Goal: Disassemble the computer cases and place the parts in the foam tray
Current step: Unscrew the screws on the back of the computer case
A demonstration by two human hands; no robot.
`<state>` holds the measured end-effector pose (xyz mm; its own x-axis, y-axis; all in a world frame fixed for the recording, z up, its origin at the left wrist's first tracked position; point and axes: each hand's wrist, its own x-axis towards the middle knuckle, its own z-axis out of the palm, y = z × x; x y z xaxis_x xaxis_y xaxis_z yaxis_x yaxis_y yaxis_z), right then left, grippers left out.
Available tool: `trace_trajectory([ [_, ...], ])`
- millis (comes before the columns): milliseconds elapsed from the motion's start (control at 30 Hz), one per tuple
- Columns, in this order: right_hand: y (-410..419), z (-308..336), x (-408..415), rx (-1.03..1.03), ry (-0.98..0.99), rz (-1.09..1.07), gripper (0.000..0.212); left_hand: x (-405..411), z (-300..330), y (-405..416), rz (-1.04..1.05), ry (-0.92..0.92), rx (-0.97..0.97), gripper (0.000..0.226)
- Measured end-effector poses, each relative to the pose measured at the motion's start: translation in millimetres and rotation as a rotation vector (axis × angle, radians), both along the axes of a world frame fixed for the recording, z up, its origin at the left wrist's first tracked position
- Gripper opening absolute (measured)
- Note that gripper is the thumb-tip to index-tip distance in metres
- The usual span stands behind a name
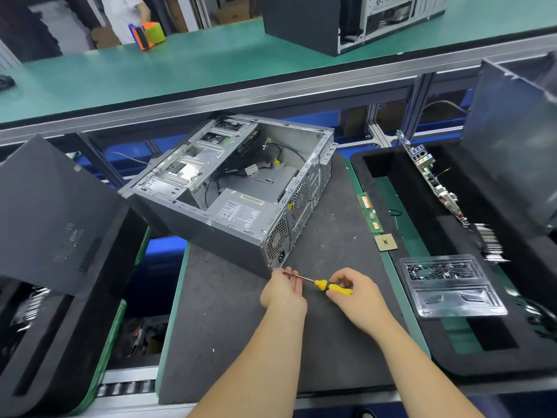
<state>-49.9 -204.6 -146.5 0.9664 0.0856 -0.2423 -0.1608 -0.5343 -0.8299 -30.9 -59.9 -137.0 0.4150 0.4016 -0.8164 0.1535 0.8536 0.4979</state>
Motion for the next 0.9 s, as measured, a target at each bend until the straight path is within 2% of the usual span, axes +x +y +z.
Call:
trace_trajectory([
  [167,-9.2,-3.7,-1.4,0.033,0.005,-0.148,0.009,-3.8,-2.4,-1.0,-0.053,0.018,0.015,0.019],
  [267,-13.1,-4.2,-3.3,0.025,-0.014,-0.221,0.007,-6.5,-3.3,-2.0,-0.16,0.052,0.106,0.019],
  [400,-14.7,-4.9,-3.4,-0.01,-0.029,-0.257,0.008,-15.2,-7.6,-11.3,-0.39,0.069,0.439,0.019],
  [500,-13.4,-7.6,-3.6,-0.045,-0.045,-0.205,0.015,-28.6,-13.7,-18.4,-0.746,0.02,0.862,0.023],
  [567,-12.9,-9.3,-3.7,-0.079,-0.047,-0.167,0.017,-35.9,-15.6,-22.7,-0.943,0.003,1.079,0.028],
  [667,-13.7,-9.8,-3.6,-0.119,-0.084,-0.168,0.012,-39.9,-13.1,-30.2,-1.09,-0.006,1.233,0.03],
  [733,-16.2,-8.0,-2.8,-0.099,-0.129,-0.256,0.007,-41.0,-9.6,-35.8,-1.172,-0.038,1.292,0.024],
  [800,-19.4,-3.3,0.3,0.085,-0.074,-0.393,0.014,-40.9,-4.1,-43.5,-1.273,-0.084,1.398,0.022],
  [900,-24.2,8.9,7.0,0.633,0.233,-0.556,0.027,-34.9,6.6,-62.5,-1.446,-0.164,1.577,0.022],
])
